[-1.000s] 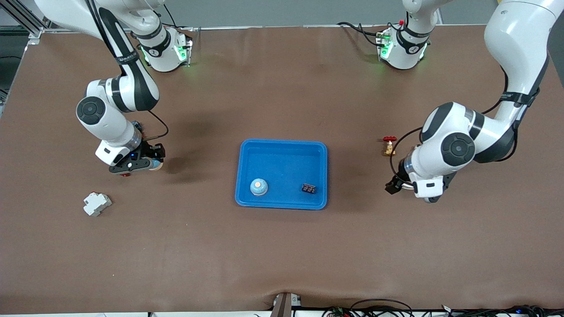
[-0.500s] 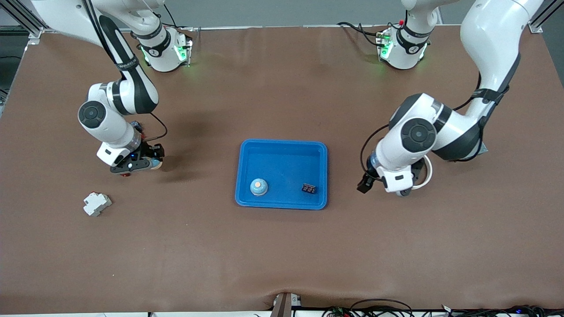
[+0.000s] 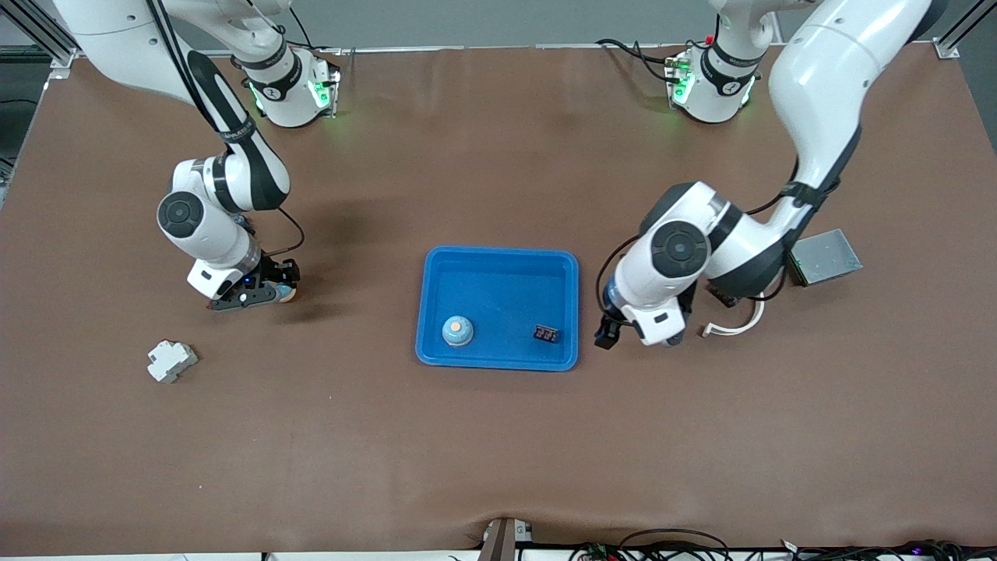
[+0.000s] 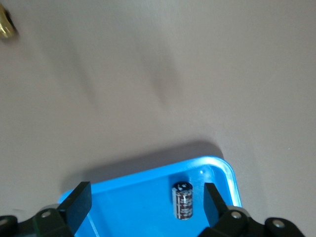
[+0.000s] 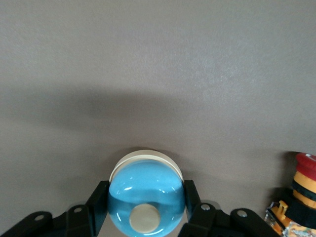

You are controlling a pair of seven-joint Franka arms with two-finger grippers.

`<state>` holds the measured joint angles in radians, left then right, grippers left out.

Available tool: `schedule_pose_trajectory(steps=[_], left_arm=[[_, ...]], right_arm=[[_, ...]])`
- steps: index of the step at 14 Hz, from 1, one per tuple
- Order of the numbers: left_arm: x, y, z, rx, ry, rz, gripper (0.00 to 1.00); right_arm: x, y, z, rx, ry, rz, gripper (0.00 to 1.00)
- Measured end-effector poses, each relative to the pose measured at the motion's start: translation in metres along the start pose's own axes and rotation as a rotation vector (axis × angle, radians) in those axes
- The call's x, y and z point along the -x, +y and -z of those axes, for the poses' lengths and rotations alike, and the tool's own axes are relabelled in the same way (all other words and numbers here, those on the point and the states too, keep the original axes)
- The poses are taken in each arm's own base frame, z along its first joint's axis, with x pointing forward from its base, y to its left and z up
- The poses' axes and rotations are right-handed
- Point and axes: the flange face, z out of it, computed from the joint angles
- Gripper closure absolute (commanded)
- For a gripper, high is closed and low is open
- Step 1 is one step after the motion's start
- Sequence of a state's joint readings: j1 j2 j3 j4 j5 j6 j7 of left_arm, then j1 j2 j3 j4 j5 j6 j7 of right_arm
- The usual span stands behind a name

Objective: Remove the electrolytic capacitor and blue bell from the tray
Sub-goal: 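Grasp the second capacitor with the left gripper while the right gripper lowers the bell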

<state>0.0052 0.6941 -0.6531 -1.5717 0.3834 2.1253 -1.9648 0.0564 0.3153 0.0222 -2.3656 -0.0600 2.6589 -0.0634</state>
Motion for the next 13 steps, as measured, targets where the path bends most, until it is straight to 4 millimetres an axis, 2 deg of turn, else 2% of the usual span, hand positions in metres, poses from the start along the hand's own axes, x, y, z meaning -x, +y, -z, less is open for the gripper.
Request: schedule_pose_trajectory(steps=[1,3,7,8,9,10,13], left_arm=[[0.014,0.003,-0.008,0.011,0.008,0.012,0.13],[0.039,0.009,-0.026,0.03,0.03,0.029,0.17],[0.068,0.014,-0.068,0.063,0.049,0.052,0.22],[0.071,0.015,-0.075,0.07,0.049,0.062,0.24],[0.073,0.016,-0.08,0.078,0.044,0.069,0.28],[0.075,0.016,-0.084,0.08,0.039,0.073,0.29],[0.076,0.017,-0.095,0.09,0.022,0.089,0.35]], right_arm=[[0.0,0.001,-0.002,-0.001,-0.003,-0.002,1.0],[0.001,0.002,-0.004,-0.001,0.0,-0.004,1.0],[0.0,0.002,-0.009,-0.001,0.006,-0.005,1.0],[0.0,0.002,-0.01,-0.002,0.008,-0.005,0.59],[0.0,0.002,-0.011,-0.002,0.009,-0.004,0.27],[0.0,0.002,-0.011,-0.002,0.009,-0.004,0.0],[0.0,0.001,-0.011,-0.002,0.009,-0.003,0.0]])
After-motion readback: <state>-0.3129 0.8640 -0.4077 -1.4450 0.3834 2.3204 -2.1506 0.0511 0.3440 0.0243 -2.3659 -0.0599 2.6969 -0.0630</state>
